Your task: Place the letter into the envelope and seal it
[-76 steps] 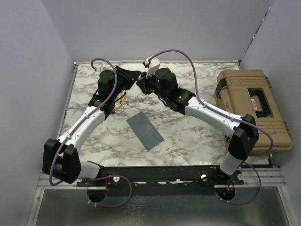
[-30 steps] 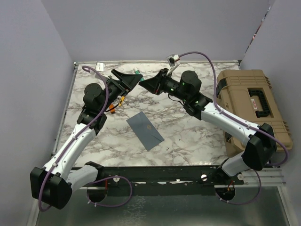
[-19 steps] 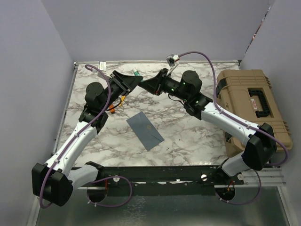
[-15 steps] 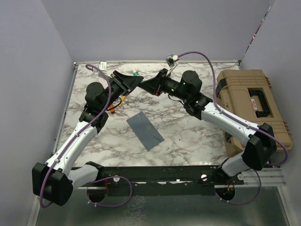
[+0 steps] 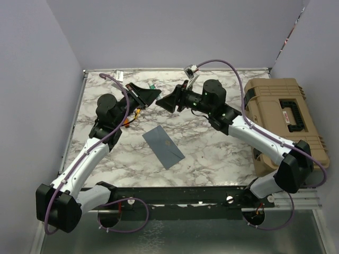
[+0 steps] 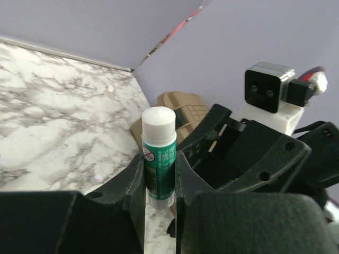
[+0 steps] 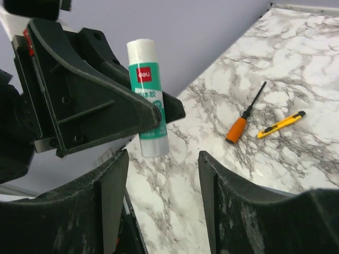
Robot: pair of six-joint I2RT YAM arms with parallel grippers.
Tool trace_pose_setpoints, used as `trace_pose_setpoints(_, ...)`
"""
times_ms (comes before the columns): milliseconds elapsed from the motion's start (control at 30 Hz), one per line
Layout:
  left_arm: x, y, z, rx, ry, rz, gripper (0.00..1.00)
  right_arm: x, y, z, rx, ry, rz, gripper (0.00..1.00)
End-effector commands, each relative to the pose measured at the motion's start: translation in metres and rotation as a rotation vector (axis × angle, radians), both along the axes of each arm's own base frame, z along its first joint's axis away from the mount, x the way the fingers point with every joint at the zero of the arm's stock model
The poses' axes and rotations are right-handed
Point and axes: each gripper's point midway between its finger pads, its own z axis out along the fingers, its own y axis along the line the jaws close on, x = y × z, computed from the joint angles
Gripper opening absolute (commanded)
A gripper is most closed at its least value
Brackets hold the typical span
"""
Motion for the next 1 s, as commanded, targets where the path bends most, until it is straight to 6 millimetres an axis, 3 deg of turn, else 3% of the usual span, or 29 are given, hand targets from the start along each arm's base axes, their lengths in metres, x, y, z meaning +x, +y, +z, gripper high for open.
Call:
trace_pose_setpoints(0,0.003,0.019,-0.013,0.195,-0.106,0.104,0.00,-0.005,-0.029,-0.015,-0.150,-0.001,-0.088,0.59)
trace_pose_setpoints(67,0.005,0.029,-0.020,0.266,-0.126,0.152,0.00,-0.006,-0.046,-0.031,-0.260,0.024,-0.131,0.60)
trace_pose_setpoints(200,0.006,0.048,-0.029,0.359,-0.138,0.243,0.00,0.008,-0.101,-0.087,-0.535,0.147,-0.373,0.60)
trace_pose_setpoints(533,-0.004,0.053,-0.058,0.364,-0.092,0.243,0.00,0.043,-0.186,-0.221,-0.857,0.565,-0.688,0.60)
trace_pose_setpoints(633,-0.007,0.049,-0.067,0.350,-0.076,0.219,0.00,0.057,-0.205,-0.243,-0.920,0.579,-0.731,0.59)
trace_pose_setpoints(967,0.003,0.050,-0.077,0.400,-0.070,0.232,0.00,0.083,-0.218,-0.283,-0.994,0.649,-0.775,0.58)
